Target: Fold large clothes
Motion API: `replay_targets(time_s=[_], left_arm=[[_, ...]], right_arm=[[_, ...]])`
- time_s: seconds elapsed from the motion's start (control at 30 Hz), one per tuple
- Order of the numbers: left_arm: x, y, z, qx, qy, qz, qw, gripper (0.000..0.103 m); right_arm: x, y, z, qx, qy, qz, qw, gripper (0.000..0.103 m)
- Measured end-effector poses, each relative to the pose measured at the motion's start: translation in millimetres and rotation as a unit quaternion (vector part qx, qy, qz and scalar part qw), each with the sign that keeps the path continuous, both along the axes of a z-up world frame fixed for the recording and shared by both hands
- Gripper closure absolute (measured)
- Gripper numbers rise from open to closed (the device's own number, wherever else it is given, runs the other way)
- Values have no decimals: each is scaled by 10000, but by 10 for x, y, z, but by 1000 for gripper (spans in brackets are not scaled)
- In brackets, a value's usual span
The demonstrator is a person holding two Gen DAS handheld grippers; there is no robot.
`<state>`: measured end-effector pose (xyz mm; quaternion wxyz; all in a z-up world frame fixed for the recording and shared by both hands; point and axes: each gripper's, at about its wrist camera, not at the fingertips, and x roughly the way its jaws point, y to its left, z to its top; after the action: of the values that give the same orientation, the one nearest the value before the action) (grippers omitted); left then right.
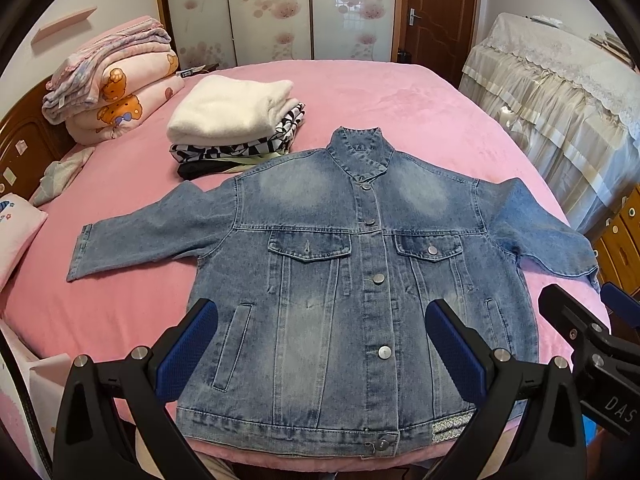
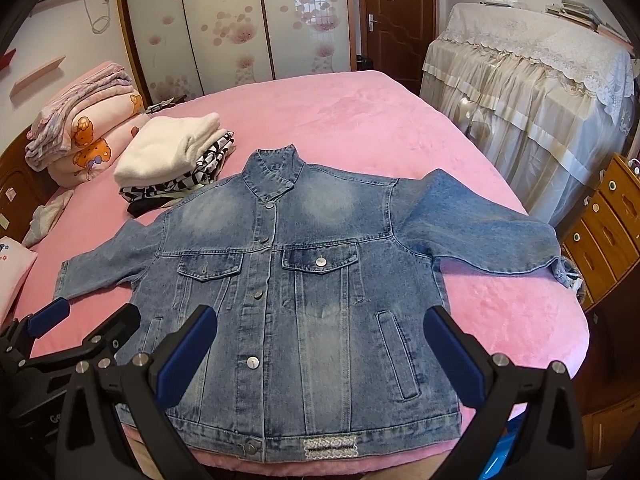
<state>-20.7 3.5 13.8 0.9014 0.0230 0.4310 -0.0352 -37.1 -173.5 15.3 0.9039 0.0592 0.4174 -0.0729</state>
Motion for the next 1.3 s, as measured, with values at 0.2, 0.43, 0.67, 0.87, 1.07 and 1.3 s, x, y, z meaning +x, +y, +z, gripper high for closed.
replay_targets(time_s=[0.2,0.43,0.67,0.87,1.07,1.3], left_arm=[[-21,-8,13,54,18,8,10000,0],[-18,7,19,72,22,14,10000,0],[-27,37,28,47,30,44,10000,0],[-13,49,46,58,27,69,10000,0],[-12,21,36,58,51,65,9999,0],[17,-59,34,124,41,34,9999,0]], right_arm=[[-30,-4,-14,-1,5,25,10000,0],[-46,3,-36,-21,32,30,10000,0],[-57,20,-63,-52,62,54,10000,0],[-58,25,-60,-60,45,97,9999,0],[-65,28,-54,-33,16,112,9999,0],[-45,-27,-52,-21,-34,162,9999,0]])
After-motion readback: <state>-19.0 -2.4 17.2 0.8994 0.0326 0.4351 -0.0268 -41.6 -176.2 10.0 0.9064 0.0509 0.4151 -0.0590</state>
